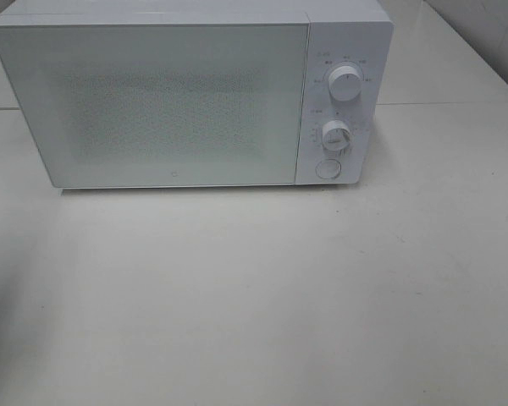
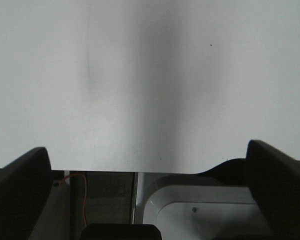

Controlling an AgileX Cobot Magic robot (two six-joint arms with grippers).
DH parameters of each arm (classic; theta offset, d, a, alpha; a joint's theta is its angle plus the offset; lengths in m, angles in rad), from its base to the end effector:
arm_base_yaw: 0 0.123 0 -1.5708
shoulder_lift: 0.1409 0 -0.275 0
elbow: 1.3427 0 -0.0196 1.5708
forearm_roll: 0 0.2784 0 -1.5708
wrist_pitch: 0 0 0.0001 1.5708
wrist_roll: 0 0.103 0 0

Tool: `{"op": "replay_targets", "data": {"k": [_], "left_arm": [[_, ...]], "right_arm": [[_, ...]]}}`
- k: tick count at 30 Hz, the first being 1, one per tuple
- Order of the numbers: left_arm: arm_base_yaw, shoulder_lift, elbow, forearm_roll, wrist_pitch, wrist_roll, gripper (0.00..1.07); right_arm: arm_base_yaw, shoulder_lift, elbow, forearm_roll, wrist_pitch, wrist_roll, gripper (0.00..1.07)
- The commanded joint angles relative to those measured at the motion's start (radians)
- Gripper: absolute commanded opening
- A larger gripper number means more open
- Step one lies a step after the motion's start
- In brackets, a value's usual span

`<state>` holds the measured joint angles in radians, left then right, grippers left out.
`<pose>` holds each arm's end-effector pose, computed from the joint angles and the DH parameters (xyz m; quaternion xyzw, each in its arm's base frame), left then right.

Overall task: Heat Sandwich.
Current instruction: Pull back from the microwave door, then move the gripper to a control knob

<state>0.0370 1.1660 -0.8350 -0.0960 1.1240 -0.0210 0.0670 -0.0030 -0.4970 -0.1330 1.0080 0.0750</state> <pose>0.2241 -0.0006 0.2398 -0.0450 0.9928 -0.0443 0.1016 0.0427 -0.0087 0.2898 0.0042 0.8373 -0.0278 0.5460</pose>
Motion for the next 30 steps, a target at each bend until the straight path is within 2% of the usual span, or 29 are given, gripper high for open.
{"op": "replay_targets", "data": {"k": [1,2,6,7,10,12,17,20,30], "left_arm": [[0.003,-0.113,0.058,0.022,-0.036,0.003,1.00],[0.003,-0.185,0.090,0.037,-0.040,0.006,1.00],[0.003,-0.288,0.129,0.042,-0.040,0.010,1.00],[0.003,-0.354,0.151,0.042,-0.043,0.030,1.00],[0.003,-0.424,0.175,0.042,-0.041,0.046,1.00],[0.003,-0.542,0.215,0.042,-0.039,0.069,1.00],[0.003,-0.679,0.271,0.042,-0.038,0.071,1.00],[0.003,-0.824,0.319,0.042,-0.056,0.069,1.00],[0.003,-1.076,0.319,0.030,-0.056,0.063,1.00]], "right_arm": [[-0.006,-0.026,0.000,0.002,-0.012,-0.007,0.76],[-0.006,-0.026,0.000,0.002,-0.012,-0.007,0.76],[-0.006,-0.026,0.000,0.002,-0.012,-0.007,0.76],[-0.006,-0.026,0.000,0.002,-0.012,-0.007,0.76],[-0.006,-0.026,0.000,0.002,-0.012,-0.007,0.76],[-0.006,-0.026,0.000,0.002,-0.012,-0.007,0.76],[-0.006,-0.026,0.000,0.002,-0.012,-0.007,0.76],[-0.006,-0.026,0.000,0.002,-0.012,-0.007,0.76],[-0.006,-0.026,0.000,0.002,-0.012,-0.007,0.76]]}}
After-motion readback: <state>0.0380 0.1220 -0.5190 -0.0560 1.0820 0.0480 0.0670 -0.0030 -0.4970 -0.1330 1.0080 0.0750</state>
